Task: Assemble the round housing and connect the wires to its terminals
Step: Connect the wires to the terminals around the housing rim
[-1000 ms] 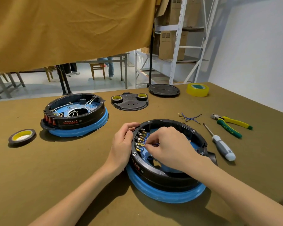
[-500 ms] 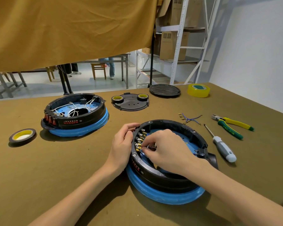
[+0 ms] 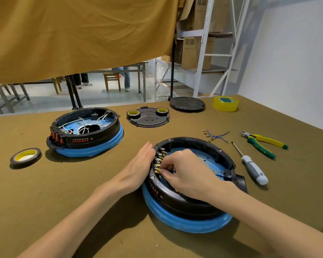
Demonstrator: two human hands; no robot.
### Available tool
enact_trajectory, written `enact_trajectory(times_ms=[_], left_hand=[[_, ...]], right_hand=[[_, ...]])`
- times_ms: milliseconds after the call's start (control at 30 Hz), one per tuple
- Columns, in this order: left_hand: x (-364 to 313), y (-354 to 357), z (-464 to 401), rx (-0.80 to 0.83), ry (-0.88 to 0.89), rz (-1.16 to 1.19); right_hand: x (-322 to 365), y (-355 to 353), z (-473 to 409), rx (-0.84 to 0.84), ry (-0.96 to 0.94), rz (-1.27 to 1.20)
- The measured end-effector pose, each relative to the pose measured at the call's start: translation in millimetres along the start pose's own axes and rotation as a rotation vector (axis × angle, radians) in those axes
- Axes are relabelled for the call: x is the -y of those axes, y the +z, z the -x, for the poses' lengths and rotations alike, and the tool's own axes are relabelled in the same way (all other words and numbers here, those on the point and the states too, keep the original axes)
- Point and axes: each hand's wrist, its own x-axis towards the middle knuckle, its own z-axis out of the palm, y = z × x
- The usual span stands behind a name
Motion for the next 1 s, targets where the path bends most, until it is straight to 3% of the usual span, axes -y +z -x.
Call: enact_trajectory(times_ms=[533, 1000], left_hand=[[9.5, -1.9, -5.2, 0.037, 0.027, -0.029], [2.0, 3.3, -2.2, -0.019, 0.028, 0.045]], right_hand=[[-7.2, 6.9, -9.1, -0.001, -0.037, -0.075], [-4.7, 9.3, -13.4, -0.012, 0.058, -0.111]])
